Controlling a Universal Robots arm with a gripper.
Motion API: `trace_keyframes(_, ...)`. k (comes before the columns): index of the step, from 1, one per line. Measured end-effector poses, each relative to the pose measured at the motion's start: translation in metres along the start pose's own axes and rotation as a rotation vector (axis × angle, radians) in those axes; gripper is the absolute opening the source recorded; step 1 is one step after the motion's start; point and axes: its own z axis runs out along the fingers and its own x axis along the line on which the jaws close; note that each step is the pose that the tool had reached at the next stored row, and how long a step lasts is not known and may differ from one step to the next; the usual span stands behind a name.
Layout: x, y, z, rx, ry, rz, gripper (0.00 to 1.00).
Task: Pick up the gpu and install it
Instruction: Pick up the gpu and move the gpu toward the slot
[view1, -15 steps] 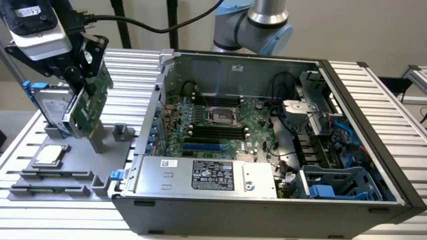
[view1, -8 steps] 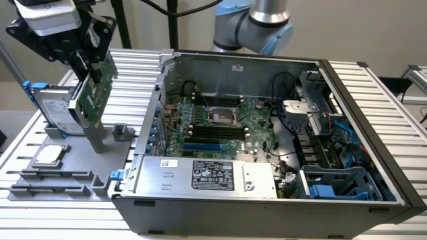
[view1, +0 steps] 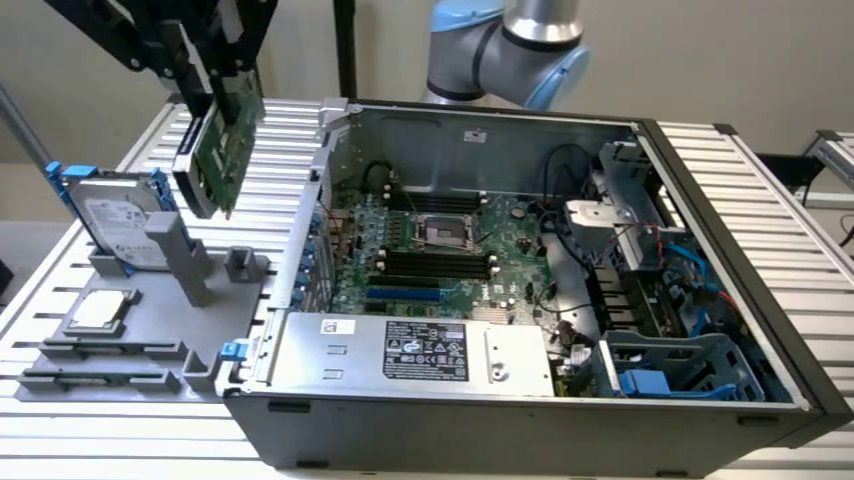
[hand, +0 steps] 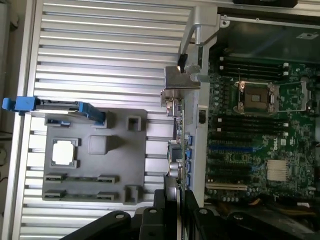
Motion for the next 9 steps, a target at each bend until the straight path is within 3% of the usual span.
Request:
trace_keyframes(4,-0.018,0.0,-0.0077,-0.0004,0.0091,0.0,0.27)
trace_keyframes(9,-0.041,-0.0006,-0.0096,-0.0009,0.0234,0.002,0.27)
